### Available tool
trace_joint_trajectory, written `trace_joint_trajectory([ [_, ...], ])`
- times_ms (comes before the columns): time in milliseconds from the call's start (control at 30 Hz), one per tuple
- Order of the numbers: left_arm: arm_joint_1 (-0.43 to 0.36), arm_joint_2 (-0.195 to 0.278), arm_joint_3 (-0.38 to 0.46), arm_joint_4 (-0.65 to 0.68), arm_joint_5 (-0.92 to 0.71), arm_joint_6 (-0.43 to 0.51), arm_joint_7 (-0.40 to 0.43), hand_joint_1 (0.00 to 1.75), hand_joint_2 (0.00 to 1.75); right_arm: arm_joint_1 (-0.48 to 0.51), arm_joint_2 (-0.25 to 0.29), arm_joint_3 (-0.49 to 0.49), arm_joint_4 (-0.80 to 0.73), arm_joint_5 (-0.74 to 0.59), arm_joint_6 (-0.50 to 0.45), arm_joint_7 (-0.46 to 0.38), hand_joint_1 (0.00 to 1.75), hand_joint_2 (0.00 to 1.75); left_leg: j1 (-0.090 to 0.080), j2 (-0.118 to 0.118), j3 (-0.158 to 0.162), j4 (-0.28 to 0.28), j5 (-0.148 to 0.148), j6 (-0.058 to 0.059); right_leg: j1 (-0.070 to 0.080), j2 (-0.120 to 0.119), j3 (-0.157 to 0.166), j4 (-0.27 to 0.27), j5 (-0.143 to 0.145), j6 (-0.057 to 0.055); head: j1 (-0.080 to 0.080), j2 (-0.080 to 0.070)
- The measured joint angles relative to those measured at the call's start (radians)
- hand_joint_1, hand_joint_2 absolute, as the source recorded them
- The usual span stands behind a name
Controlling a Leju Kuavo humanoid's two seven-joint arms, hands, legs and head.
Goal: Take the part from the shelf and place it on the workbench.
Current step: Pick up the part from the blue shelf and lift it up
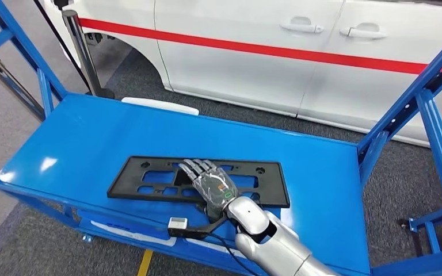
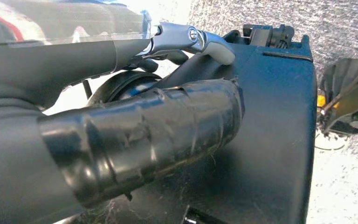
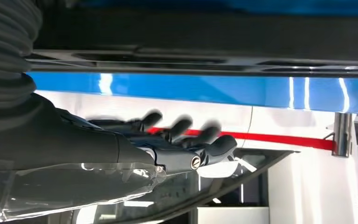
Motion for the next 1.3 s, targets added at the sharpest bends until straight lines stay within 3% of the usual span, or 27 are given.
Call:
trace_joint_trajectory([
  [67, 0.0, 0.0, -0.003, 0.0, 0.001, -0.005, -0.003, 0.0, 0.0, 0.008, -0.004, 0.0, 0.003, 0.004, -0.003, 0.002, 1.75, 1.75, 0.0, 0.001, -0.001, 0.001, 0.0, 0.002, -0.004, 0.0, -0.059, 0.124, -0.05, 0.007, 0.0, 0.0],
  [100, 0.0, 0.0, -0.005, 0.0, 0.001, -0.008, -0.004, 0.0, 0.0, 0.014, -0.007, 0.0, 0.005, 0.005, -0.004, 0.004, 1.75, 1.75, 0.0, 0.001, -0.001, 0.002, 0.0, 0.002, -0.006, 0.0, -0.075, 0.155, -0.053, 0.01, 0.0, 0.0],
  [133, -0.001, 0.0, -0.007, 0.0, 0.0, -0.011, -0.005, 0.0, 0.0, 0.019, -0.011, 0.0, 0.006, 0.005, -0.007, 0.004, 1.75, 1.75, 0.0, 0.0, 0.0, 0.003, -0.002, 0.002, -0.009, 0.0, -0.073, 0.15, -0.037, 0.012, 0.0, 0.0],
  [233, -0.003, -0.001, -0.017, 0.0, -0.001, -0.016, -0.009, 0.0, 0.0, 0.023, -0.02, 0.001, 0.006, 0.006, -0.012, -0.001, 1.75, 1.75, -0.001, -0.002, 0.002, 0.014, -0.013, -0.008, -0.012, -0.002, 0.013, -0.032, 0.053, 0.011, 0.0, 0.0],
  [300, -0.003, -0.001, -0.022, 0.0, -0.002, -0.016, -0.012, 0.0, 0.0, 0.019, -0.021, 0.001, 0.004, 0.006, -0.013, -0.006, 1.75, 1.75, -0.004, -0.002, 0.0, 0.021, -0.021, -0.019, -0.01, -0.001, 0.046, -0.099, 0.064, 0.0, 0.0, 0.0],
  [433, -0.003, -0.001, -0.028, 0.0, -0.001, -0.014, -0.017, 0.0, 1.75, 0.008, -0.022, 0.003, 0.002, 0.006, -0.008, -0.012, 1.75, 1.75, -0.002, -0.002, 0.003, 0.034, -0.038, -0.039, -0.009, 0.0, 0.057, -0.109, 0.061, -0.025, -0.002, 0.0],
  [500, -0.003, 0.0, -0.03, 0.0, -0.001, -0.012, -0.023, 0.0, 1.75, 0.003, -0.022, 0.004, 0.001, 0.006, -0.004, -0.015, 1.75, 1.75, 0.0, -0.002, -0.029, 0.117, -0.09, -0.048, -0.012, -0.003, 0.062, -0.114, 0.062, -0.035, -0.002, 0.0],
  [567, -0.008, 0.001, -0.032, 0.0, 0.0, -0.008, -0.029, 0.0, 1.75, 0.0, -0.022, 0.004, 0.0, 0.006, 0.003, -0.018, 1.75, 1.75, 0.0, -0.003, -0.081, 0.247, -0.151, -0.053, -0.01, -0.005, 0.062, -0.115, 0.062, -0.039, -0.003, 0.0],
  [600, -0.01, 0.002, -0.033, 0.0, 0.001, -0.007, -0.031, 0.0, 1.75, 0.0, -0.022, 0.005, 0.0, 0.006, 0.005, -0.02, 1.75, 1.75, 0.001, -0.003, -0.094, 0.287, -0.162, -0.054, -0.009, -0.005, 0.062, -0.114, 0.062, -0.039, -0.003, 0.0],
  [633, -0.01, 0.003, -0.034, 0.0, 0.002, -0.005, -0.032, 0.0, 1.75, 0.0, -0.022, 0.005, 0.0, 0.006, 0.006, -0.02, 1.75, 1.75, 0.001, -0.003, -0.092, 0.293, -0.153, -0.054, -0.009, -0.004, 0.063, -0.114, 0.062, -0.039, -0.003, 0.0],
  [667, -0.009, 0.004, -0.035, 0.0, 0.002, -0.004, -0.032, 0.0, 1.75, 0.0, -0.022, 0.005, 0.0, 0.005, 0.007, -0.021, 1.75, 1.75, 0.002, -0.003, -0.073, 0.261, -0.126, -0.054, -0.009, -0.003, 0.064, -0.113, 0.062, -0.039, -0.003, 0.0],
  [700, -0.005, 0.004, -0.037, 0.0, 0.003, 0.003, -0.031, 0.0, 1.75, 0.0, -0.022, 0.005, 0.0, 0.005, 0.007, -0.02, 1.75, 1.75, 0.003, -0.003, -0.042, 0.197, -0.088, -0.052, -0.01, -0.001, 0.065, -0.112, 0.062, -0.038, -0.003, 0.0],
  [767, 0.005, 0.003, -0.041, 0.0, 0.005, 0.027, -0.028, 0.0, 1.75, 0.001, -0.022, 0.005, -0.002, 0.004, 0.006, -0.015, 1.75, 1.75, 0.002, -0.003, 0.012, 0.073, -0.043, -0.048, -0.007, 0.003, 0.062, -0.11, 0.064, -0.031, -0.003, 0.0],
  [800, 0.01, 0.002, -0.043, 0.0, 0.007, 0.041, -0.026, 0.0, 1.75, 0.001, -0.022, 0.005, -0.005, 0.005, 0.004, -0.01, 1.75, 1.75, 0.001, -0.003, 0.025, 0.037, -0.037, -0.044, -0.005, 0.004, 0.059, -0.11, 0.067, -0.025, -0.002, 0.0],
  [933, 0.014, -0.001, -0.049, 0.0, 0.009, 0.08, -0.011, 0.0, 1.75, 0.017, -0.026, 0.004, -0.015, 0.022, -0.019, 0.011, 1.75, 1.75, 0.002, -0.003, 0.029, 0.013, -0.033, -0.02, -0.003, 0.004, 0.049, -0.105, 0.069, -0.003, -0.002, 0.0],
  [1000, 0.014, -0.004, -0.052, 0.0, 0.01, 0.091, -0.006, 0.0, 1.75, 0.034, -0.029, -0.001, -0.019, 0.049, -0.046, 0.029, 1.75, 1.75, 0.006, -0.001, 0.03, 0.007, -0.025, -0.006, -0.004, 0.004, 0.017, -0.033, 0.023, 0.004, -0.001, 0.0],
  [1067, 0.014, -0.006, -0.053, 0.0, 0.013, 0.102, -0.002, 0.0, 1.75, 0.059, -0.03, -0.011, -0.024, 0.098, -0.094, 0.057, 1.75, 1.75, 0.003, 0.0, 0.027, 0.007, -0.024, -0.001, -0.005, 0.003, -0.045, 0.1, -0.038, 0.008, -0.001, 0.0],
  [1100, 0.015, -0.007, -0.054, 0.0, 0.015, 0.106, 0.001, 0.0, 1.75, 0.074, -0.031, -0.018, -0.027, 0.13, -0.124, 0.074, 1.75, 1.75, 0.002, -0.001, 0.026, 0.008, -0.024, 0.0, -0.005, 0.003, -0.07, 0.151, -0.052, 0.009, -0.001, 0.0],
  [1133, 0.015, -0.008, -0.054, 0.0, 0.018, 0.11, 0.004, 0.0, 1.75, 0.09, -0.03, -0.027, -0.032, 0.165, -0.156, 0.094, 1.75, 1.75, 0.002, -0.003, 0.027, 0.008, -0.025, 0.0, -0.005, 0.003, -0.079, 0.168, -0.046, 0.008, -0.001, 0.0],
  [1167, 0.015, -0.01, -0.054, 0.0, 0.021, 0.113, 0.008, 0.0, 1.75, 0.104, -0.029, -0.037, -0.039, 0.201, -0.187, 0.112, 1.75, 1.75, 0.002, -0.005, 0.029, 0.009, -0.027, 0.0, -0.006, 0.003, -0.068, 0.144, -0.021, 0.007, -0.001, 0.0],
  [1233, 0.016, -0.015, -0.055, 0.0, 0.024, 0.115, 0.017, 0.0, 1.75, 0.126, -0.025, -0.059, -0.055, 0.267, -0.242, 0.144, 1.75, 1.75, 0.001, -0.007, 0.034, 0.012, -0.033, -0.005, -0.005, 0.003, -0.006, 0.015, 0.048, -0.001, -0.001, 0.0],
  [1300, 0.016, -0.019, -0.057, 0.0, 0.027, 0.115, 0.024, 0.0, 1.75, 0.142, -0.016, -0.078, -0.072, 0.318, -0.286, 0.16, 1.75, 1.75, -0.002, -0.008, 0.032, 0.022, -0.04, -0.013, -0.002, 0.003, 0.04, -0.082, 0.079, -0.009, -0.001, 0.0],
])
